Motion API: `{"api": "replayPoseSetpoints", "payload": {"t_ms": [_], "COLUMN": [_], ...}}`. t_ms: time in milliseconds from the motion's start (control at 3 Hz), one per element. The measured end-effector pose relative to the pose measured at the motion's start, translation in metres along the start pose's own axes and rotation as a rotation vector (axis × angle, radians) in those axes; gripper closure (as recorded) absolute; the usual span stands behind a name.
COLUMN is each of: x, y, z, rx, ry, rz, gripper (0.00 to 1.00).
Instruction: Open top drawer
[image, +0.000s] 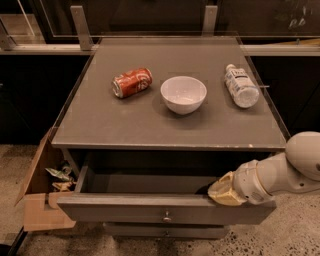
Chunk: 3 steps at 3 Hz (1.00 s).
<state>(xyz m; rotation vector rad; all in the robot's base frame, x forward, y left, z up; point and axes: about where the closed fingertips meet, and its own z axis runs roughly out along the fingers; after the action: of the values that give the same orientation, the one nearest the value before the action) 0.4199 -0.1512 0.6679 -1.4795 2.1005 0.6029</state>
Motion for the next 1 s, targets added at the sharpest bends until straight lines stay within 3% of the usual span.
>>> {"api": "replayPoseSetpoints", "payload": {"t_ms": [667,1000], "x": [-0.017,-0.015], "y": [-0.013,-0.032], "z": [-0.016,0.009], "rx": [0.073,0.060], "ry": [-0.007,-0.005], "rz": [-0.028,0.003], "gripper": [1.00,1.00]}}
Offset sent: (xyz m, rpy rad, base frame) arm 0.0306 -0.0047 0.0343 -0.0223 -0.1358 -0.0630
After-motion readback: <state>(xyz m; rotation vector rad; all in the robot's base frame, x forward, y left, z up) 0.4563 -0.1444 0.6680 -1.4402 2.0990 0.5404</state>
